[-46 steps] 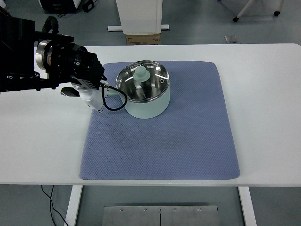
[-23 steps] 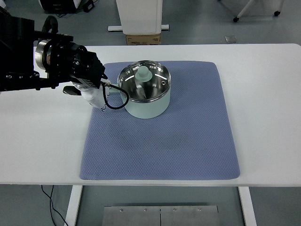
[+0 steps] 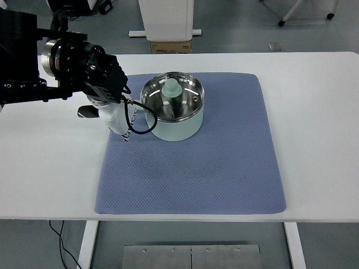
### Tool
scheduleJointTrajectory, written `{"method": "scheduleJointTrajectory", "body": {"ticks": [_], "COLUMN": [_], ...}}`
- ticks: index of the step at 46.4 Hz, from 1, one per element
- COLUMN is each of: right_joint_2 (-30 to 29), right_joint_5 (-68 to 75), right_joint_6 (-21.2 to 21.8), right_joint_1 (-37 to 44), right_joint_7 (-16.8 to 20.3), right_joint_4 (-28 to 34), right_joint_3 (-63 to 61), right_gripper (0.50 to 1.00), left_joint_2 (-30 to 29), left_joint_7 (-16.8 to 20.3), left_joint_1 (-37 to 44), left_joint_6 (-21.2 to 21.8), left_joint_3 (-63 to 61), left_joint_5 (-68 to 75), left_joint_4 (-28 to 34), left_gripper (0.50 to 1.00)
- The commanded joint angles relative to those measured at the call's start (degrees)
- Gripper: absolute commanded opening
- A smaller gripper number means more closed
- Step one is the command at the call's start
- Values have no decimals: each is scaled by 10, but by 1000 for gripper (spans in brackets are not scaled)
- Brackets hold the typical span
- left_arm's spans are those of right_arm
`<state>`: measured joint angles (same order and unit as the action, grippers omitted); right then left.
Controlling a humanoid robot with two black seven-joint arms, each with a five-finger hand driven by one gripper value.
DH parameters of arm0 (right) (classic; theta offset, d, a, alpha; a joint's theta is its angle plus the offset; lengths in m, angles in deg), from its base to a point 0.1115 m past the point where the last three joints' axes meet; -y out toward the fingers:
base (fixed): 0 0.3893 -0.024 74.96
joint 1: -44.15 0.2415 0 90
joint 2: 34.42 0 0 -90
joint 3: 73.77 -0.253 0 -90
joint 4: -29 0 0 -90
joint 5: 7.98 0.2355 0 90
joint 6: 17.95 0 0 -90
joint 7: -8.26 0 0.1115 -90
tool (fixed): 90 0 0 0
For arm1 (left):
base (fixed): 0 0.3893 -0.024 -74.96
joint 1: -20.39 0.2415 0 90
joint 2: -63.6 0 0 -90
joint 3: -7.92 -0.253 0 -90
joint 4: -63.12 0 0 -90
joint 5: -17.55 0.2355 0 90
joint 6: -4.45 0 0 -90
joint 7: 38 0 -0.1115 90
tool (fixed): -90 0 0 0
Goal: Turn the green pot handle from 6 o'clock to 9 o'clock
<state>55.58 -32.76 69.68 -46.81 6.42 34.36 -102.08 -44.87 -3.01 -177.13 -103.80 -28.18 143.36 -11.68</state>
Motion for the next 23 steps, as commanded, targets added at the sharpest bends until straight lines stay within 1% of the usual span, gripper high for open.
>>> {"method": "scheduleJointTrajectory", "body": {"ticks": [1,10,23], "right_joint_2": [0,0,0], "right_joint_5": [0,0,0], "right_joint_6": [0,0,0], "right_joint_1": [0,0,0], "right_joint_7": [0,0,0], "right_joint_4": [0,0,0], "right_joint_3": [0,0,0], "right_gripper": [1000,1000,1000], "left_joint_2": [0,2,5], "left_joint_7": [0,0,0], "left_joint_1": [5,8,15], "left_joint_6": [15,34,36], "left_joint_3": [5,5,7], "left_joint_5": [-25,-100,-132], "left_joint_4": [0,-2,-4], "left_gripper": [1000,1000,1000]}}
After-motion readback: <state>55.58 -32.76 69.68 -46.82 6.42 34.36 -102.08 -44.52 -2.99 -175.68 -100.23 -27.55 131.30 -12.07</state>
